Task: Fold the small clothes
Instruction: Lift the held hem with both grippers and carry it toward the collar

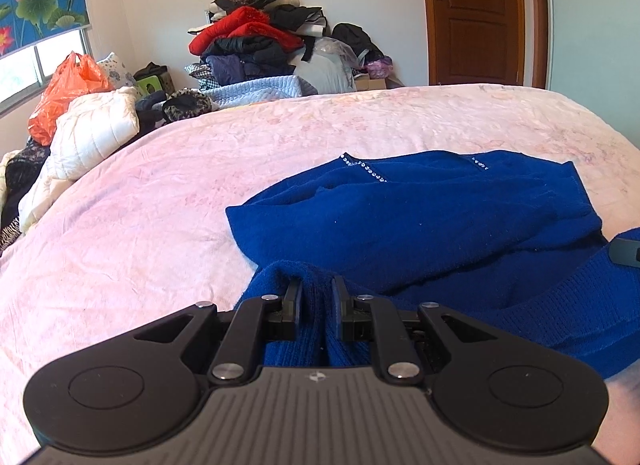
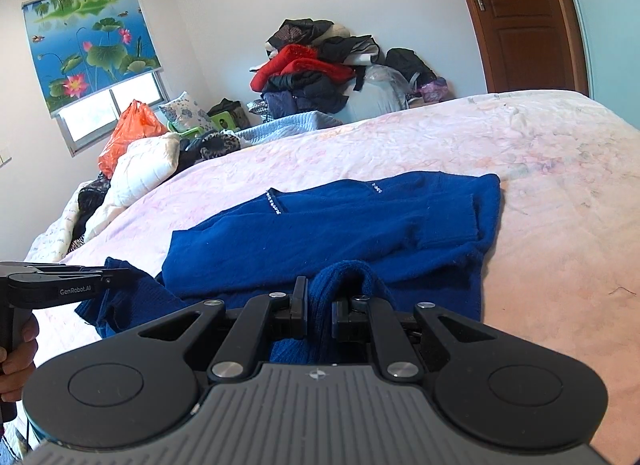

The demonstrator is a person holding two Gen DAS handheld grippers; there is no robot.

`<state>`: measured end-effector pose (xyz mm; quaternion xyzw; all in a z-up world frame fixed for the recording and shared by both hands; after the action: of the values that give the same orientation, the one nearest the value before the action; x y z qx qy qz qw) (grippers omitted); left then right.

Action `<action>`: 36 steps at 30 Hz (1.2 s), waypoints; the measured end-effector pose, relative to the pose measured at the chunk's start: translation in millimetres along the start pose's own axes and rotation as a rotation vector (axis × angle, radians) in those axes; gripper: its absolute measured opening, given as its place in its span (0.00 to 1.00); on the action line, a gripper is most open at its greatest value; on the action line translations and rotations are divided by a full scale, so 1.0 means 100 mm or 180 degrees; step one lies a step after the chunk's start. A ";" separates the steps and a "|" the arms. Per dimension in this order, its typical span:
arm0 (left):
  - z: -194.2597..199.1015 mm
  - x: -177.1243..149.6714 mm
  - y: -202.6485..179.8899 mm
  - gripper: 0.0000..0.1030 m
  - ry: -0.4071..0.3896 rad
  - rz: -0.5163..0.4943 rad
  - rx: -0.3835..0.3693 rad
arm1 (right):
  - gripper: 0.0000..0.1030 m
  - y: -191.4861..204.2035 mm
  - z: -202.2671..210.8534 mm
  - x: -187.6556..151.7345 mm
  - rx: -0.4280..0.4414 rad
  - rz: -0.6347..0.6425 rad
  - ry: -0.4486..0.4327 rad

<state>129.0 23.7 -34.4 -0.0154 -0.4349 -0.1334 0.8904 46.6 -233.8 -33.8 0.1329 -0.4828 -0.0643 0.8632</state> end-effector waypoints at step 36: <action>-0.06 0.05 0.05 0.14 -0.0040 0.0143 -0.0155 | 0.14 -0.06 0.02 0.00 0.0436 -0.0359 0.0236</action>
<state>138.1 26.8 -34.2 -0.0477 -0.4366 -0.1239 0.8898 44.8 -240.0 -34.3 0.2210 -0.4456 -0.0746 0.8643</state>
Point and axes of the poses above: each gripper's, at about its wrist camera, not at the fingertips, and z roughly against the way its jaws point, y to its left, x to its top, the point moved 9 cm from there along -z, roughly the way its jaws point, and after that the axes turned 6 degrees about -x, right-handed, at the moved point
